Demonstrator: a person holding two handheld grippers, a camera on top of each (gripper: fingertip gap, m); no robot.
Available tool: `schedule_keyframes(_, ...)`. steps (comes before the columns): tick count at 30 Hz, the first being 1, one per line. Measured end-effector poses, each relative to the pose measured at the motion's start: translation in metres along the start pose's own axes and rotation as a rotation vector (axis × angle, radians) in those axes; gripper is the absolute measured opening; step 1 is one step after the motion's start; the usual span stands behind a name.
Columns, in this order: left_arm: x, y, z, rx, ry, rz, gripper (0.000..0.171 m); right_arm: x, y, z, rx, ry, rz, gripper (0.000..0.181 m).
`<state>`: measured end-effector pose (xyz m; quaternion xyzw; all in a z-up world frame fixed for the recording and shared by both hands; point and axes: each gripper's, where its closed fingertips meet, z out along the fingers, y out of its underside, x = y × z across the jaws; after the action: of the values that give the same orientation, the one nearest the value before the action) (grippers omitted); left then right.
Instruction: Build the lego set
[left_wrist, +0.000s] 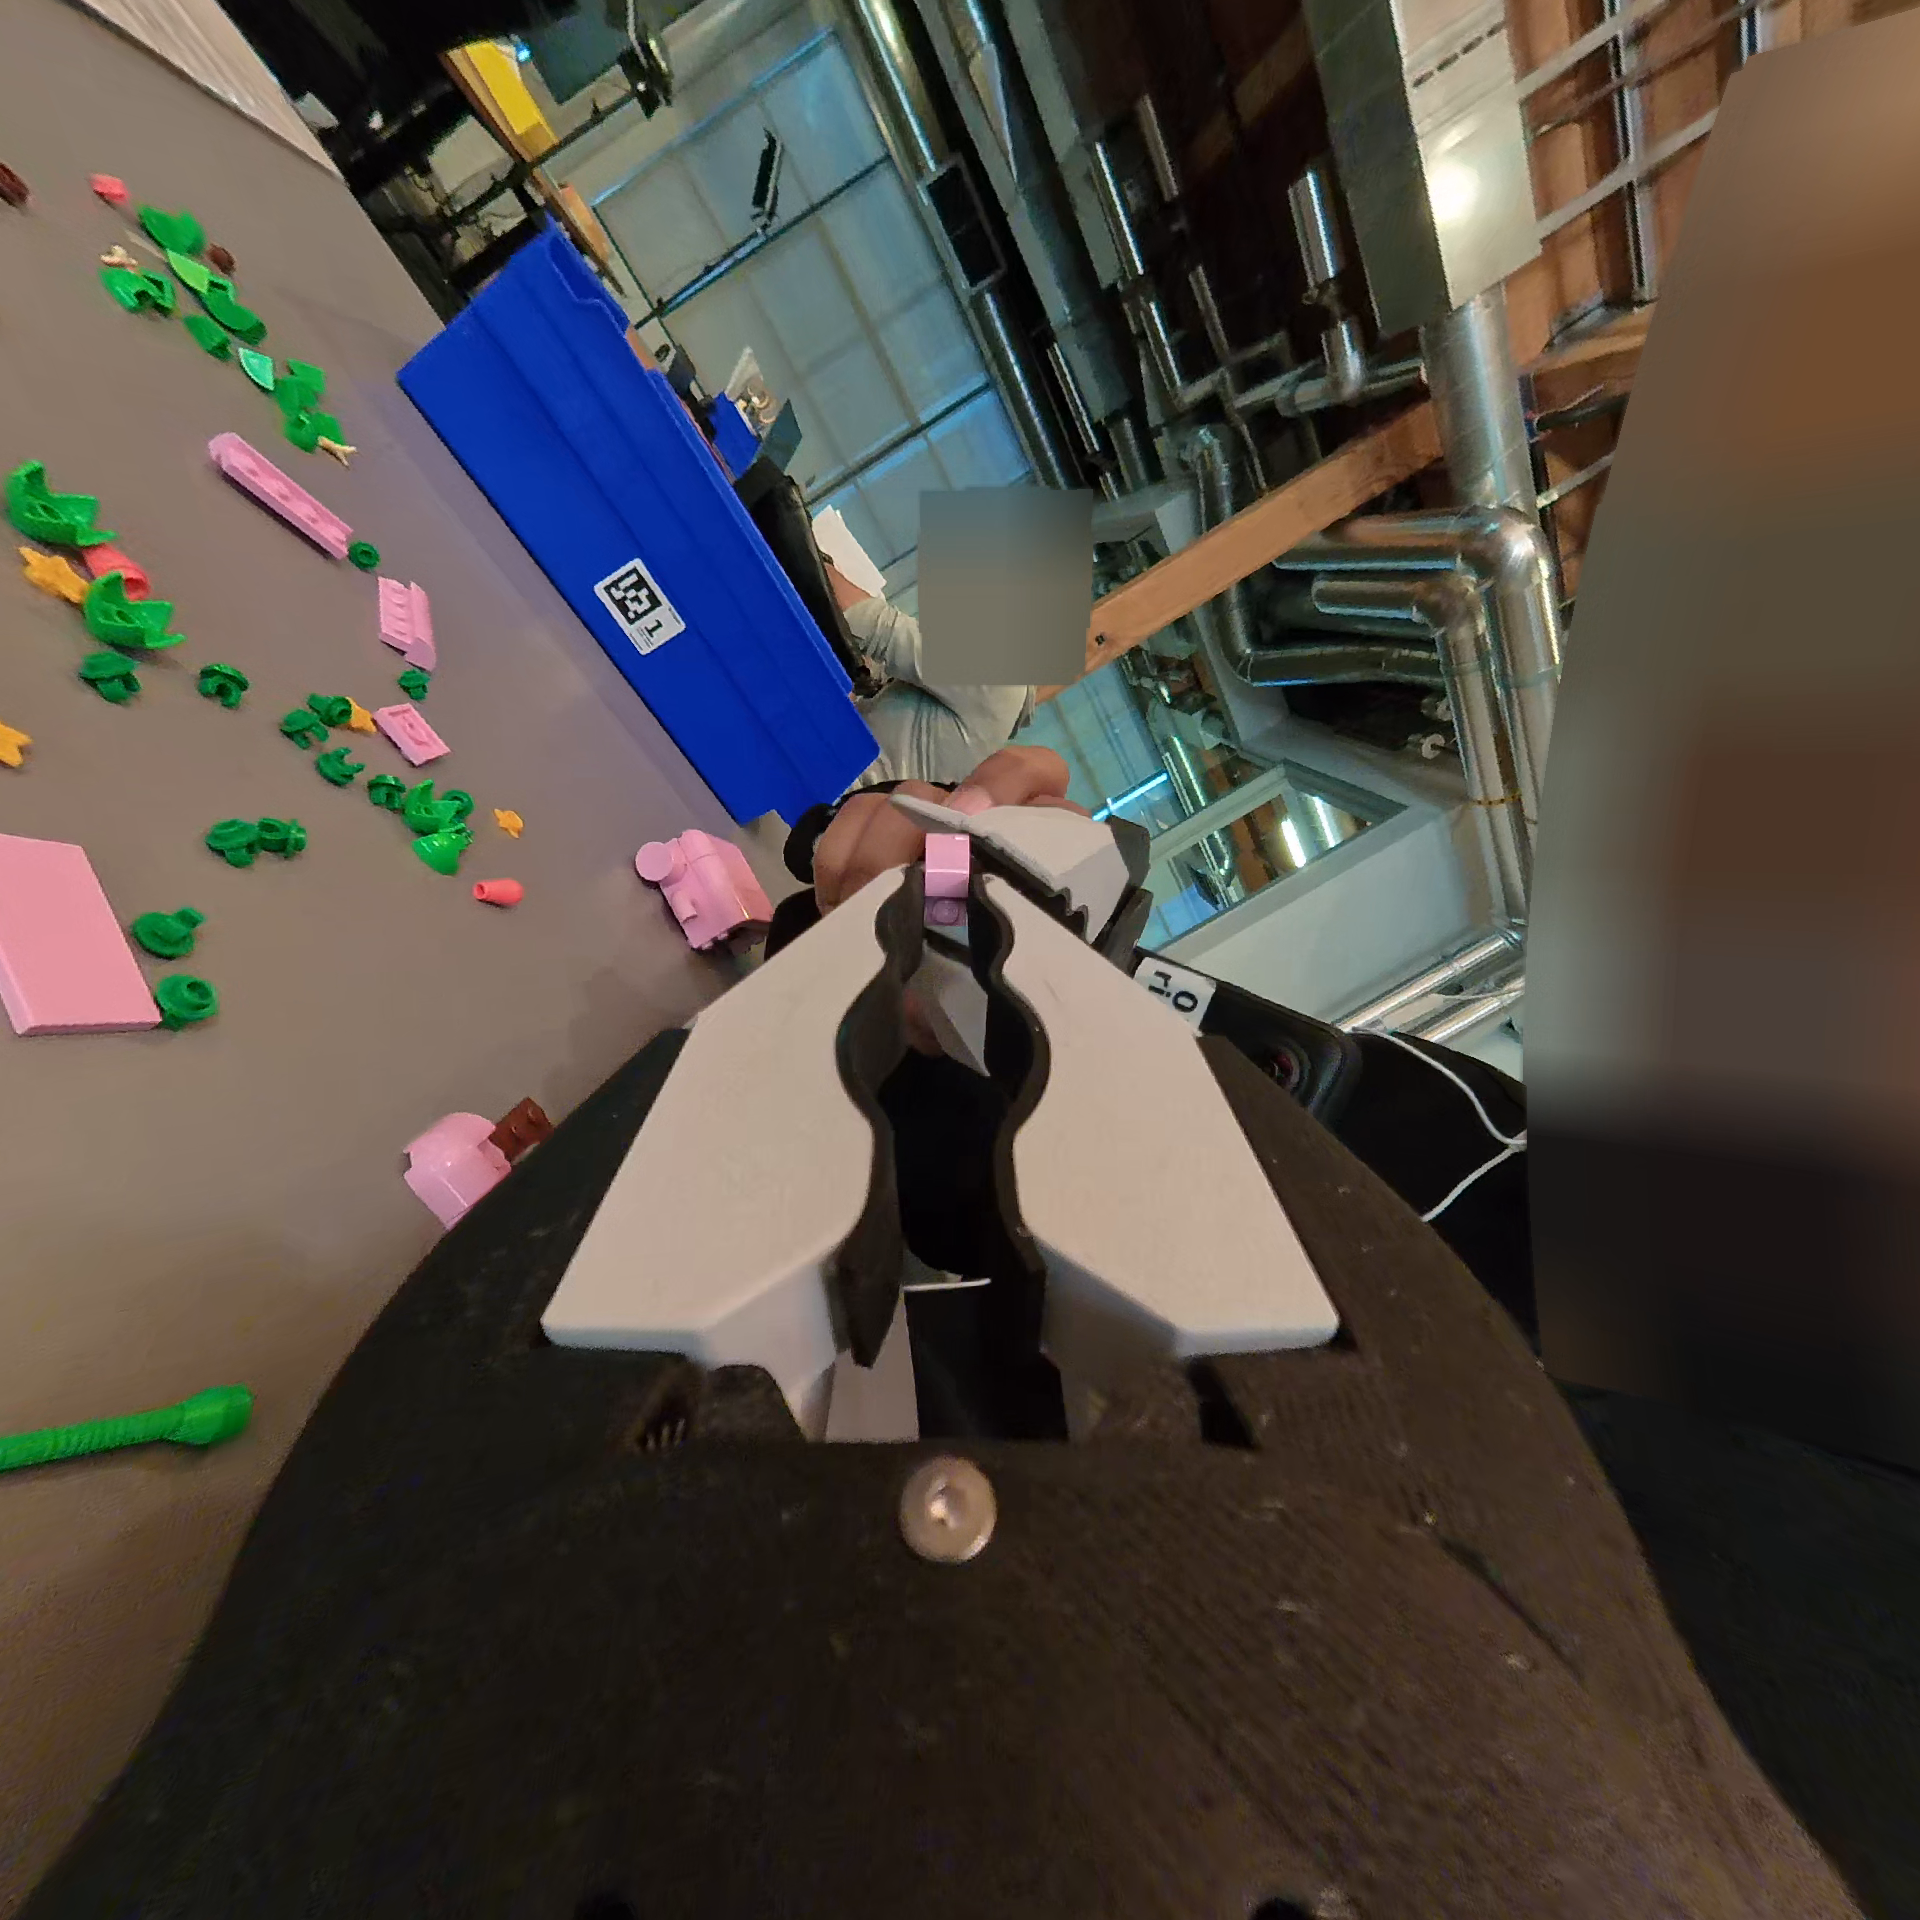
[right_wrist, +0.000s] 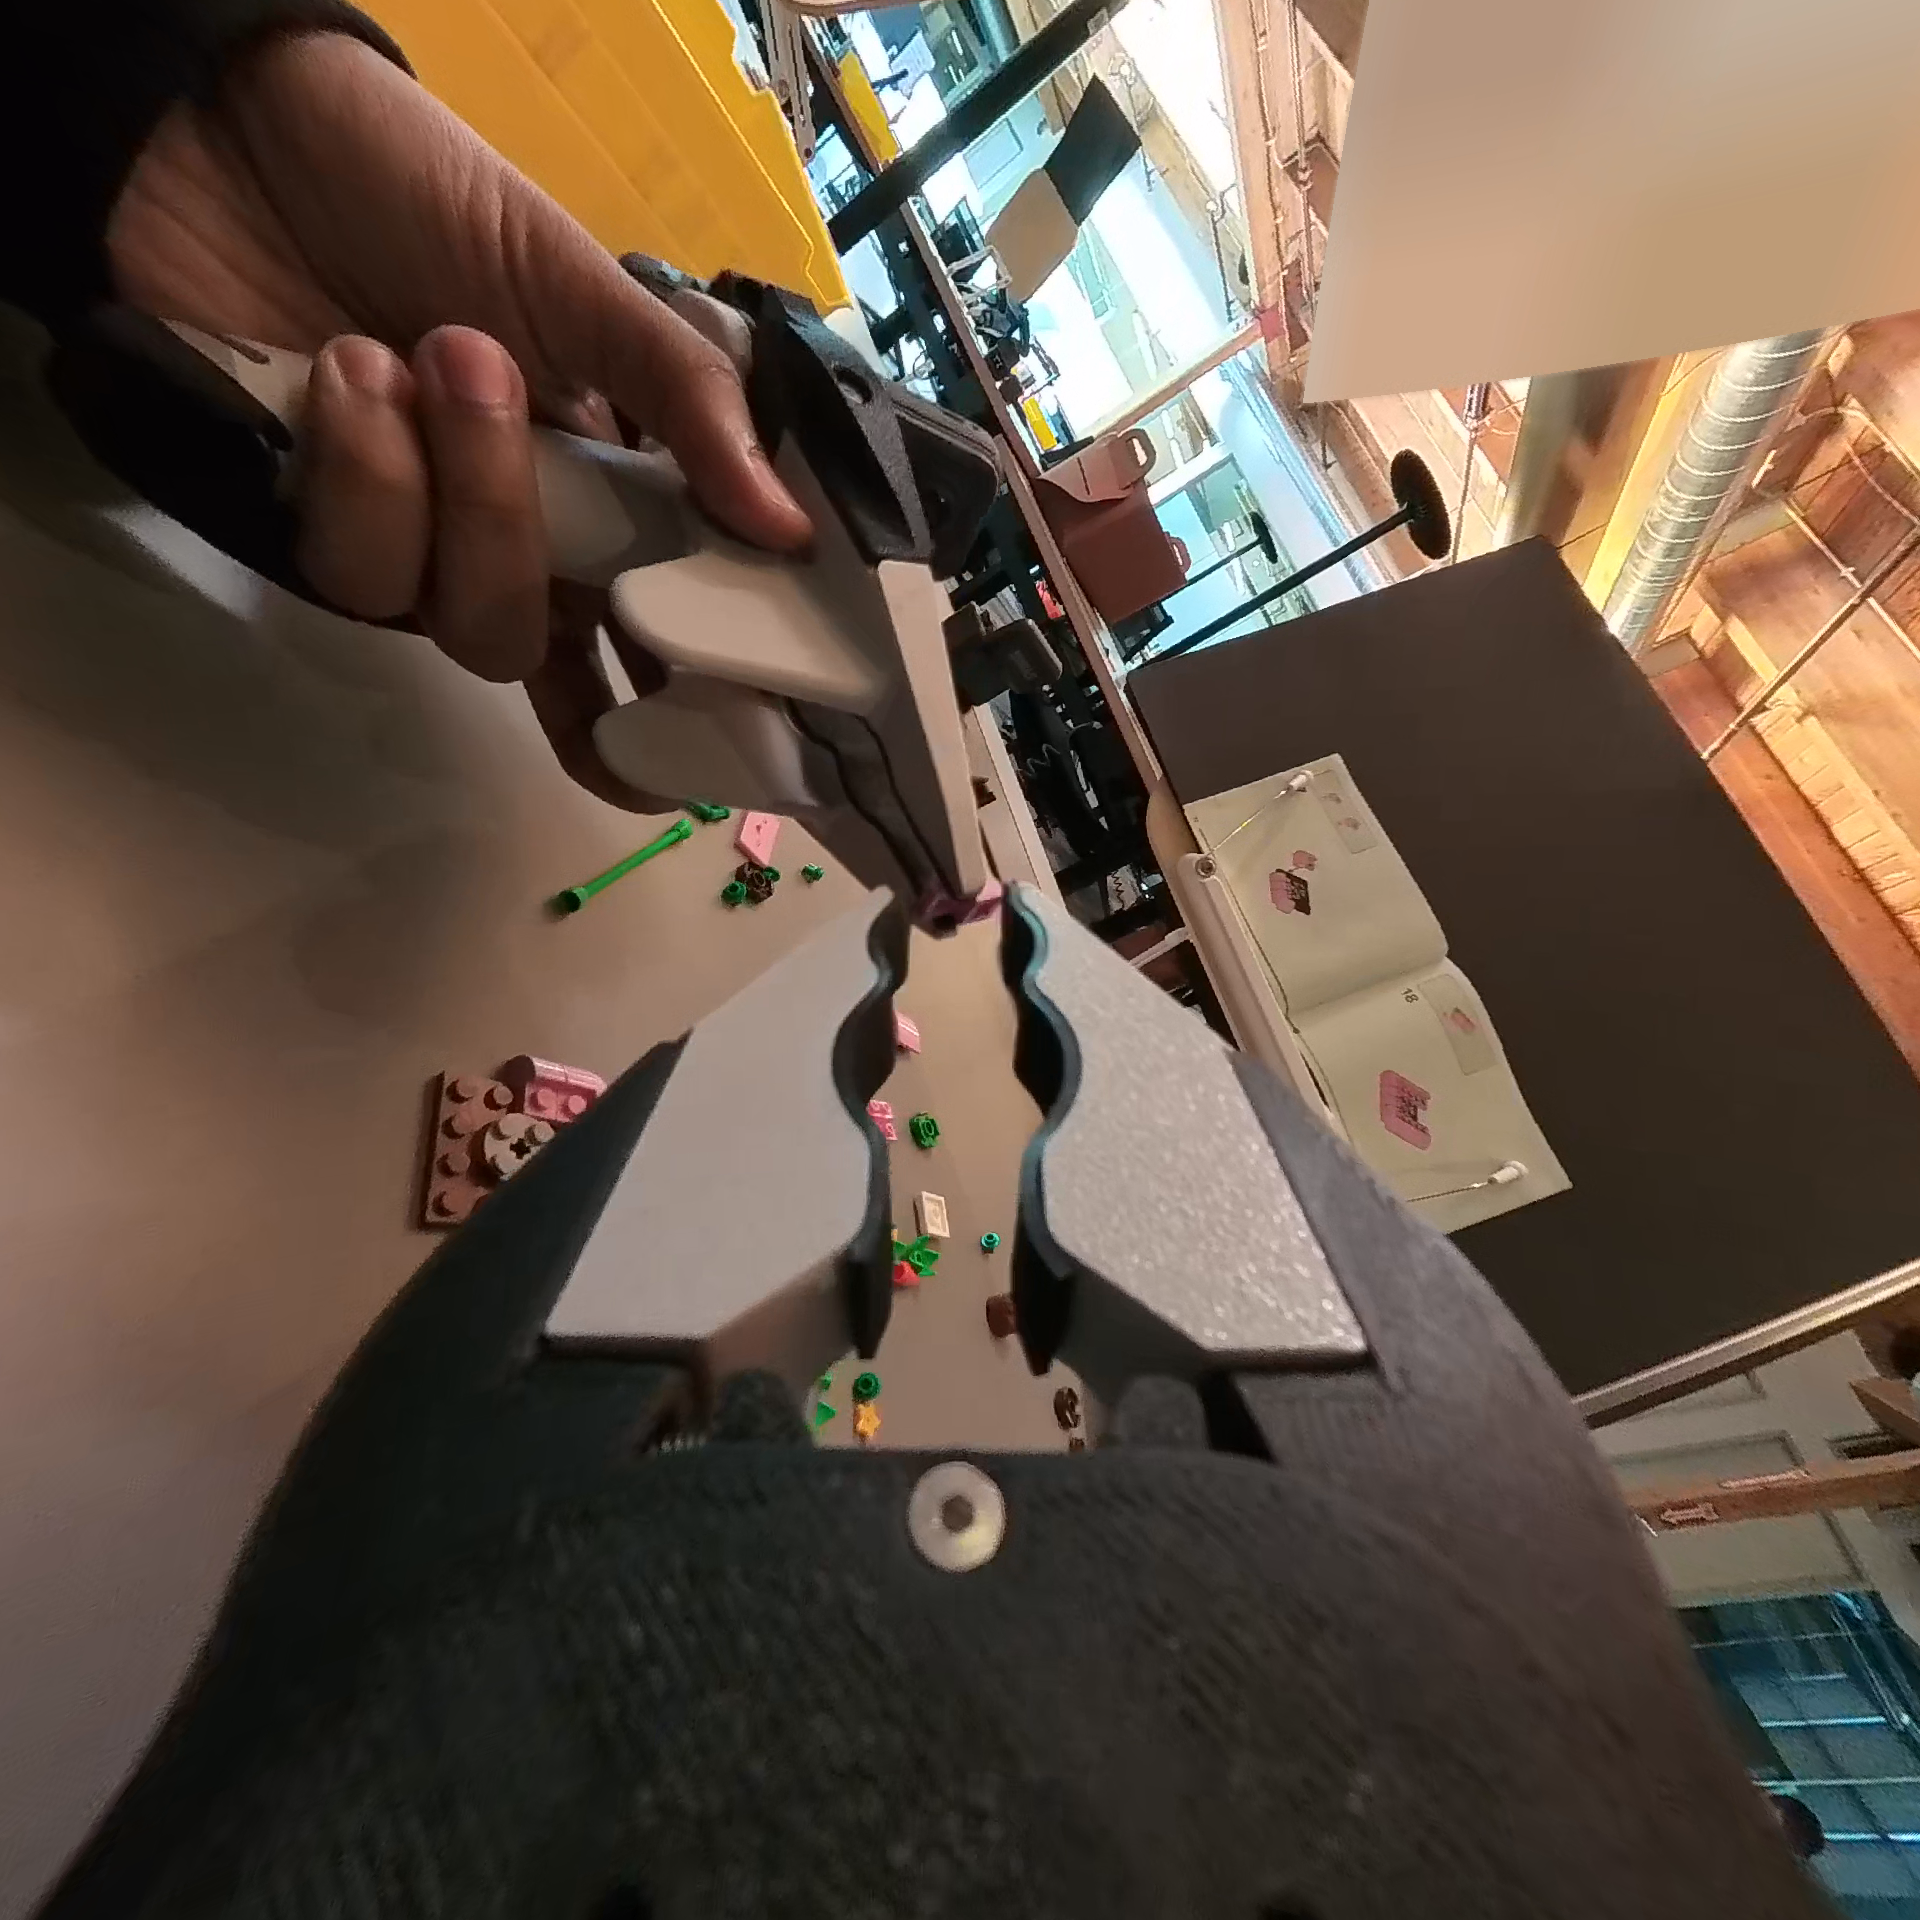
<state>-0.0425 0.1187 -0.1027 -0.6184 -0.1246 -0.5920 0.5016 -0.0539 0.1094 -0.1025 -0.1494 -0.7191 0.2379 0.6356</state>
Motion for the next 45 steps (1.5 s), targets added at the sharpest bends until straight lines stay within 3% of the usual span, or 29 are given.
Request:
schedule_keyframes(5, -0.002, 0.002, 0.000, -0.015, -0.021, 0.019, 0.004, -0.003, 0.001, 0.001, -0.005, -0.030, 0.030, 0.010)
schedule_keyframes(10, 0.005, 0.001, -0.001, -0.018, -0.025, 0.121, 0.021, 0.001, 0.001, -0.001, 0.039, -0.105, 0.254, 0.004)
schedule_keyframes(14, 0.009, -0.006, -0.005, 0.007, -0.073, 0.261, 0.024, 0.008, 0.001, -0.003, 0.101, -0.208, 0.554, 0.004)
schedule_keyframes(17, 0.008, -0.015, -0.011, 0.036, -0.196, 0.479, 0.039, 0.009, 0.001, -0.004, 0.140, -0.356, 0.852, 0.004)
schedule_keyframes(21, -0.014, -0.008, -0.017, -0.107, -0.440, 0.837, 0.040, -0.005, 0.004, -0.003, 0.114, -0.652, 1.346, 0.004)
schedule_keyframes(26, -0.015, 0.003, -0.014, -0.188, -0.480, 1.048, 0.029, -0.015, 0.011, -0.003, 0.078, -0.818, 1.647, 0.004)
schedule_keyframes(32, -0.022, 0.017, -0.011, -0.270, -0.479, 1.105, 0.008, -0.021, 0.008, -0.004, 0.077, -0.907, 1.761, 0.003)
schedule_keyframes(36, -0.023, 0.019, -0.011, -0.285, -0.483, 1.118, 0.006, -0.022, 0.009, -0.004, 0.084, -0.937, 1.817, 0.003)
schedule_keyframes(41, -0.035, 0.022, -0.017, -0.356, -0.519, 1.143, 0.005, -0.016, 0.024, 0.000, 0.066, -0.807, 1.696, 0.023)
schedule_keyframes(45, -0.067, 0.043, -0.032, -0.585, -0.580, 1.139, 0.005, -0.025, 0.041, 0.003, -0.067, -0.701, 1.488, 0.025)
